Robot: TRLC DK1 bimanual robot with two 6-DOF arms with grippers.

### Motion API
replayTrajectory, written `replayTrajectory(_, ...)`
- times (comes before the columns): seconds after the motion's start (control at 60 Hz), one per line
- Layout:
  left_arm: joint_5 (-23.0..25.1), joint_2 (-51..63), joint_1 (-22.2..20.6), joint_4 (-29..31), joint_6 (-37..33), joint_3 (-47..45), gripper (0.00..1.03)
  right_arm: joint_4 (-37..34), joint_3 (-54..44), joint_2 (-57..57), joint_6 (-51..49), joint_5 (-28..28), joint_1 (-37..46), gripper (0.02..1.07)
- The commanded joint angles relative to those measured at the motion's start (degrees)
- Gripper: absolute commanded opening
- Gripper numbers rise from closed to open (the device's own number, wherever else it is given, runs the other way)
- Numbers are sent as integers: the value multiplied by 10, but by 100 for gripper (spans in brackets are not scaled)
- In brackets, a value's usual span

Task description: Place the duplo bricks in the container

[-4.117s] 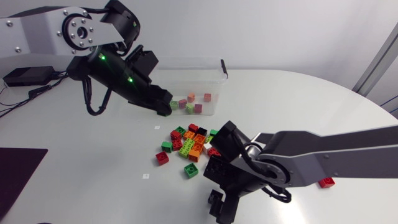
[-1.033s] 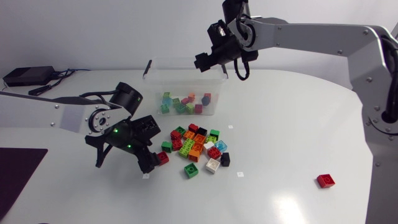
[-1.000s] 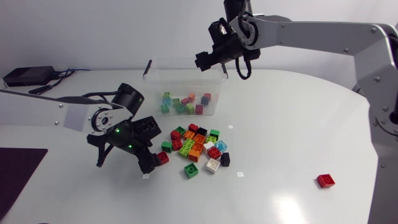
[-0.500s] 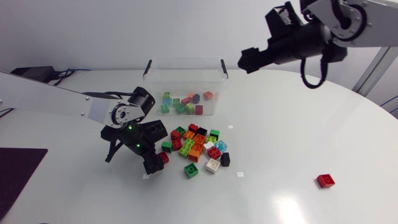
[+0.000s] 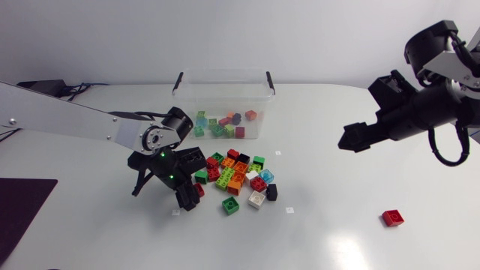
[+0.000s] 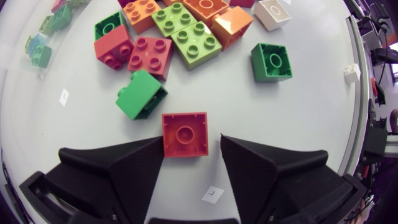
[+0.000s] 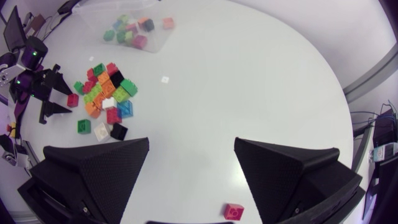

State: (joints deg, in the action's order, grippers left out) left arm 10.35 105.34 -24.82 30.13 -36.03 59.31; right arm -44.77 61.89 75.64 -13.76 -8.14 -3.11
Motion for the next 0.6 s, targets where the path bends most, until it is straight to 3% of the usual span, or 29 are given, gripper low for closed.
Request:
replayTrajectory(0.0,12,7,0,10,-2,-1,33,-18,-27,-7,-21,15,24,101)
replayTrajectory(0.117,15,-8,4,12,-4,-11,12,-32,-55,-10,-36,27,57,101)
replayTrajectory(0.417,27,-92,16,40,-6,-25,11,-43,-114,7,-94,49,166,101)
replayTrajectory(0.583,32,-122,16,55,-4,-15,11,3,-153,50,-129,57,217,99)
